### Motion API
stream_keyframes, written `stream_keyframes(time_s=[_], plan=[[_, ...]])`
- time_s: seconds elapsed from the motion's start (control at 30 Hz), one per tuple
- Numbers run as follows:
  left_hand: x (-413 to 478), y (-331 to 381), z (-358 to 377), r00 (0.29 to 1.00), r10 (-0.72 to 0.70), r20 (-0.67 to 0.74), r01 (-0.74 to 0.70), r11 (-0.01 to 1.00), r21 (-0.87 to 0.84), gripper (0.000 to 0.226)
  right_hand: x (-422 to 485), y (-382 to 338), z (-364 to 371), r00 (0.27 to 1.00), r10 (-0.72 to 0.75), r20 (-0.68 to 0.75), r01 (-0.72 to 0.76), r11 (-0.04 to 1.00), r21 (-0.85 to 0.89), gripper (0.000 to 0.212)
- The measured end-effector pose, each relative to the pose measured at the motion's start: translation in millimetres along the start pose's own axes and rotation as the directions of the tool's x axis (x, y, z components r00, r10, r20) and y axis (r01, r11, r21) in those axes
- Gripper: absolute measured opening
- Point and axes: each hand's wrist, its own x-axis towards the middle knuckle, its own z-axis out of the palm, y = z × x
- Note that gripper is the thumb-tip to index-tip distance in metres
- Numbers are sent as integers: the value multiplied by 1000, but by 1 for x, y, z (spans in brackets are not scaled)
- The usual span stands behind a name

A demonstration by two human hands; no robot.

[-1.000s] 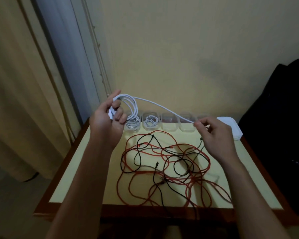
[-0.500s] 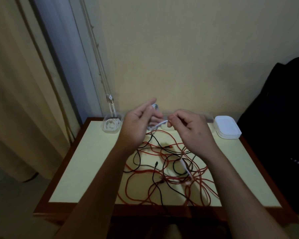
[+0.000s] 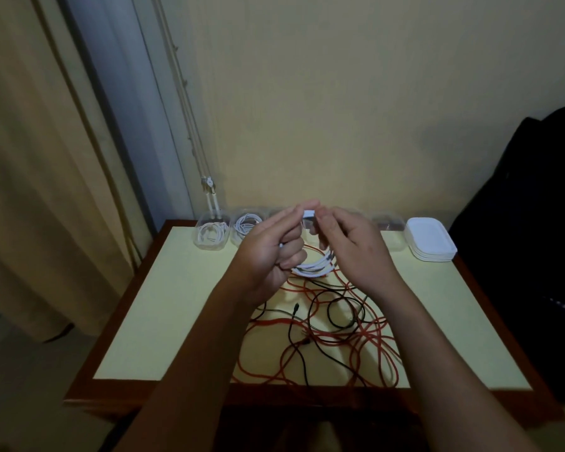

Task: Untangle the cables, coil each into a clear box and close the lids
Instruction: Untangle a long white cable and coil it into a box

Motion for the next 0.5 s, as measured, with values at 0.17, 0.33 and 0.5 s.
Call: stream_keyframes(time_s=[0.17,0.33,0.5], plan=[[-2,-14,9,991,114,-63,-101,978,185,30,1,1,9,998,-5,-65,-1,996,-87,47],[-2,-15,6,989,119,-92,-108,988,112,27,-5,-5,8,999,36,-24,-36,999,16,48],[-2,-7,-9,983,78,-166,-89,994,-62,28,-18,6,-1,985,171,-10,-165,962,219,33]])
